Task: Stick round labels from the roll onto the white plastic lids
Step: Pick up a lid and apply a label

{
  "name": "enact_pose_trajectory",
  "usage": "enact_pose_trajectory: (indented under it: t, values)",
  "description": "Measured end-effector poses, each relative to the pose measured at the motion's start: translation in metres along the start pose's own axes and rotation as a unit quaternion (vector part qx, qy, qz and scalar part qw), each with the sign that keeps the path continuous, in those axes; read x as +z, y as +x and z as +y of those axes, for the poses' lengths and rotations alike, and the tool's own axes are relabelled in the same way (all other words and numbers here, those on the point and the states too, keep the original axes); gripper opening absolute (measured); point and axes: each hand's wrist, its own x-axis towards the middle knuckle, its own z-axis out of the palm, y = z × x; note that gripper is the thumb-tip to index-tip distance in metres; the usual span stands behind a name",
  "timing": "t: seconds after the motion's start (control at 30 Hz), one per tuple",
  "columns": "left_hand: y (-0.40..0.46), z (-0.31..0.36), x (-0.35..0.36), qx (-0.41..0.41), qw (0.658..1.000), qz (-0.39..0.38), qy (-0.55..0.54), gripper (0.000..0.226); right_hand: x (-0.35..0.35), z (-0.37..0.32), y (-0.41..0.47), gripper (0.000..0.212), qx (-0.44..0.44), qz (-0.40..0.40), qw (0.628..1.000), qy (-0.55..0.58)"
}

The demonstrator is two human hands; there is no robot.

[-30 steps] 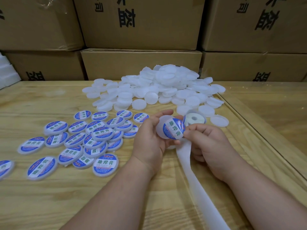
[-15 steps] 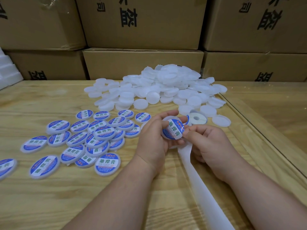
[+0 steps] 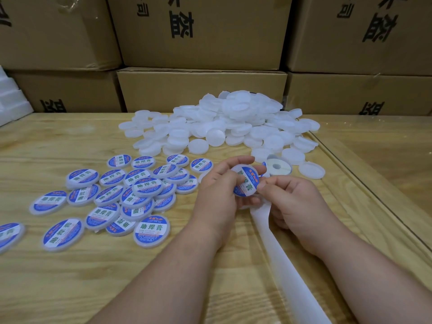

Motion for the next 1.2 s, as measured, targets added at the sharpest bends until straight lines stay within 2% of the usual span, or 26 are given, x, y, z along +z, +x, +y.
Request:
enact_pose_trajectory:
  t: [0.23, 0.4, 0.6, 0.77, 0.9, 0.97, 1.03, 1.13, 1.2]
  values:
    - [-0.003, 0.0, 0.002, 0.033, 0.998, 0.02, 0.04, 0.042, -0.001, 0.001, 0.001, 0.021, 0.001, 0.015, 1.0, 0.007]
    - [-0.003, 0.0, 0.001, 0.047, 0.997, 0.042, 0.039, 0.039, -0.001, 0.002, 0.0, 0.022, -0.011, -0.002, 1.0, 0.009]
    - [-0.004, -0.002, 0.002, 0.065, 0.995, 0.058, 0.051, 0.024, -0.002, 0.004, 0.0, 0.022, -0.022, -0.001, 1.0, -0.007]
    - [-0.004, 0.002, 0.003, 0.074, 0.992, 0.09, 0.039, 0.006, -0.004, 0.004, 0.001, 0.014, -0.018, 0.034, 0.999, 0.021]
    - [-0.006, 0.004, 0.002, 0.095, 0.986, 0.121, 0.064, 0.036, -0.004, 0.004, 0.001, 0.015, -0.018, 0.05, 0.999, 0.011]
    - [-0.004, 0.003, 0.002, 0.099, 0.981, 0.152, 0.072, 0.044, -0.003, 0.004, 0.001, 0.014, -0.017, 0.052, 0.998, 0.005]
    - [-0.001, 0.002, 0.001, 0.104, 0.976, 0.179, 0.06, 0.036, -0.003, 0.004, 0.001, 0.014, -0.011, 0.05, 0.999, 0.009]
    - [0.002, 0.002, -0.002, 0.11, 0.973, 0.203, 0.024, 0.01, -0.003, 0.004, 0.001, 0.014, -0.003, 0.05, 0.999, 0.011]
    - [0.005, 0.001, -0.005, 0.119, 0.968, 0.223, 0.013, 0.024, -0.004, 0.004, 0.001, 0.014, 0.0, 0.051, 0.999, 0.01]
